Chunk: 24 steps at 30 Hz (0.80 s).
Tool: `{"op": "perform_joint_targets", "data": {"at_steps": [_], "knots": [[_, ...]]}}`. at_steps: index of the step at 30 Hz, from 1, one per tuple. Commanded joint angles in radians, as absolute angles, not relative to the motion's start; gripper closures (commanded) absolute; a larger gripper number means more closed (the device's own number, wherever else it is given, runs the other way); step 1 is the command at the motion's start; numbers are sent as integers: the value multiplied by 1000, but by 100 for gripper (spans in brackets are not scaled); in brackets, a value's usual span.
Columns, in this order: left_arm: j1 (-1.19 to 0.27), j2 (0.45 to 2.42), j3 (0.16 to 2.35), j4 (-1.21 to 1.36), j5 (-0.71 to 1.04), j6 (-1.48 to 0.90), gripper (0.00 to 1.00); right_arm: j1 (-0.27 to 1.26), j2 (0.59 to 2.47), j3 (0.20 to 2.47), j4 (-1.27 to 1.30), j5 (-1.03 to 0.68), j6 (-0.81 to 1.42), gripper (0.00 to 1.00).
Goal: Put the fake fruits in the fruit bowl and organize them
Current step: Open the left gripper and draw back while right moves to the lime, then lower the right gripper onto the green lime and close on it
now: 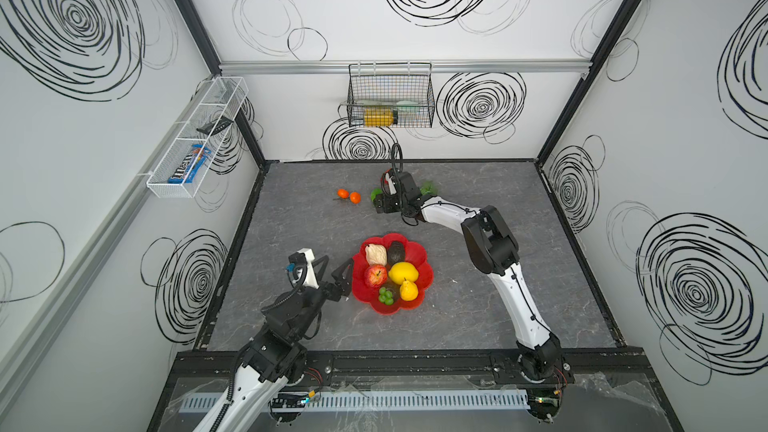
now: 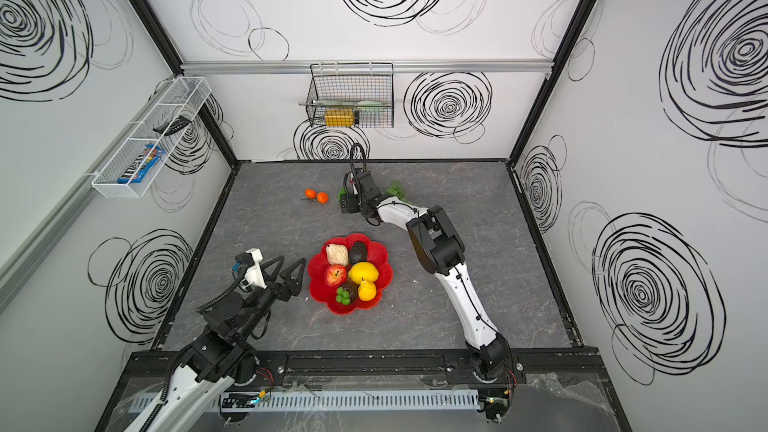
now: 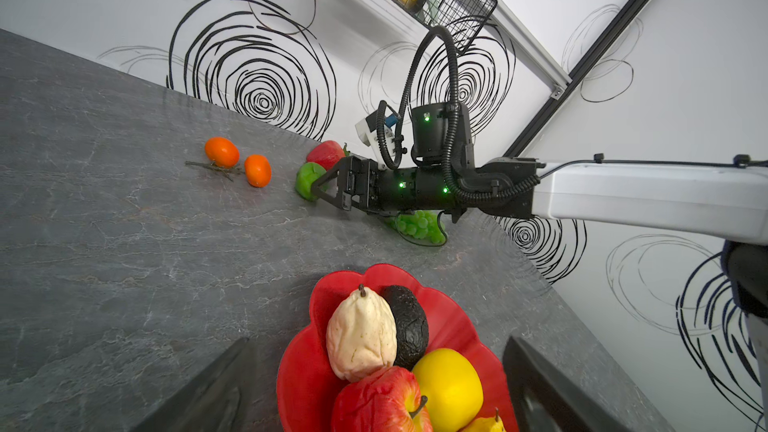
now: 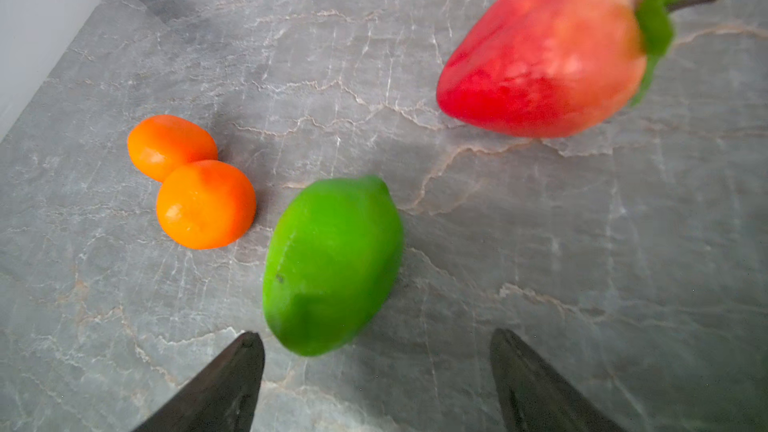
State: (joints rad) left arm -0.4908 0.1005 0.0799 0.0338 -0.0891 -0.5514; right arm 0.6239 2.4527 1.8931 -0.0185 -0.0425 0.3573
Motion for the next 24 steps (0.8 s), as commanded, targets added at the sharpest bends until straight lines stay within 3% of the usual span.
{"op": "perform_joint_targets", "data": {"at_steps": [1,10,17,24], "knots": [[-478,105,72,106,-68,-563,4,629,2501,1965,-26,-27,337,9],[-456,106,71,109,-46,-569,3,629,2606,2124,-92,-18,336,9],[-439,109,70,111,-28,-574,3,625,2671,2213,-131,-20,322,25],[-420,115,67,118,-11,-581,3,630,2627,2161,-113,-8,298,40]]}}
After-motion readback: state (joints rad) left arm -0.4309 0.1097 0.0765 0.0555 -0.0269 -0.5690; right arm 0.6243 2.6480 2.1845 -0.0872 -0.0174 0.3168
